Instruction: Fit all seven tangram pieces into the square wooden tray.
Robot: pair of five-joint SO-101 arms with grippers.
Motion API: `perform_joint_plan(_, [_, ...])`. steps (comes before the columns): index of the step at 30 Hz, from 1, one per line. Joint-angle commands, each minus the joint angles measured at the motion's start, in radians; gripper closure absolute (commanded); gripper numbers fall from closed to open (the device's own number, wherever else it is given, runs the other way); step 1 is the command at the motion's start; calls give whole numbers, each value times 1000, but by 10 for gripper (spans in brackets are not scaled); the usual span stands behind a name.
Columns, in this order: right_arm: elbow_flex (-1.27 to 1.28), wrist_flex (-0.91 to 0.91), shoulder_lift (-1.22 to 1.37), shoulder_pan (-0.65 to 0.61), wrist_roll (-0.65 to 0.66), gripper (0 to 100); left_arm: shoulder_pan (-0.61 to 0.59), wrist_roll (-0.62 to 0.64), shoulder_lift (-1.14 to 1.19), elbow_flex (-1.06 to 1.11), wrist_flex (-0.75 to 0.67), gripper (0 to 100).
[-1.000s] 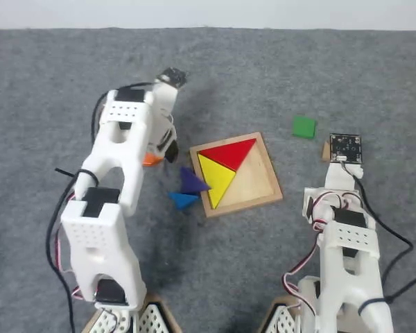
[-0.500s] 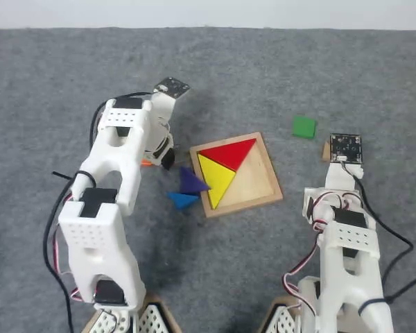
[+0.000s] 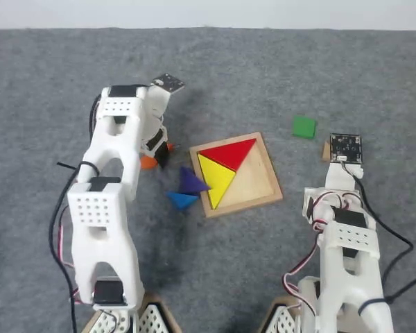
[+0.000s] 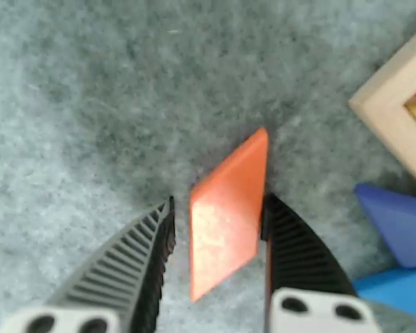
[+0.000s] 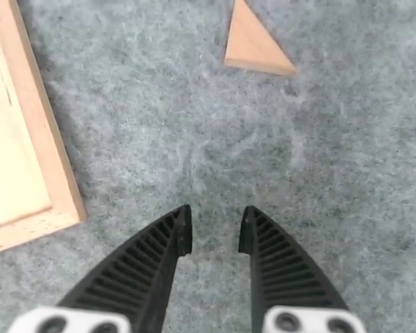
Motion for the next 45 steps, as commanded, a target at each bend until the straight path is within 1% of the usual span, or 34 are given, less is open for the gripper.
perform_joint_plan(1, [-3,-22,-36,7,12,876,-31,-15,31,-128,43,846])
perform_joint_plan(5, [-3,-22,-36,5,12,876,-31,-15,-8,-202,104,852])
perform_joint_plan(8, [-3,-22,-36,5,12,876,-25,-15,-114,-236,172,832])
perform_joint_plan(11, [-3,-22,-36,5,12,876,-20,-20,-262,-173,183,811])
perform_joint_plan(14, [-3,-22,-38,5,12,876,-20,-68,-374,-50,178,809])
perform_joint_plan(16, [-3,-22,-41,5,12,876,-20,-89,-428,61,124,812])
perform_joint_plan(18, [-3,-22,-41,7,12,876,-20,-127,-473,191,34,815])
perform_joint_plan(20, [-3,-22,-41,8,12,876,-20,-187,-529,354,-89,840])
perform_joint_plan(22, [-3,-22,-41,7,12,876,-14,-232,-598,539,-269,857])
perform_joint_plan(23, [-3,-22,-41,5,12,876,-12,-236,-628,615,-354,855])
perform_joint_plan(24, [-5,-22,-41,5,12,876,-9,-227,-651,667,-410,848])
perform_joint_plan(25, [-5,-24,-41,5,12,876,-5,-209,-654,685,-427,836])
perform_joint_plan(27, [-5,-24,-41,5,12,876,6,-184,-618,661,-413,817])
perform_joint_plan(34, [-5,-24,-38,10,14,876,25,-173,-353,453,-334,815])
perform_joint_plan(37, [-5,-24,-38,12,14,876,12,-173,-255,372,-290,815])
perform_joint_plan(41, [-5,-24,-38,10,14,876,-32,-172,-195,269,-206,815])
perform_joint_plan(45, [-5,-24,-39,10,14,876,-71,-181,-161,231,-184,815])
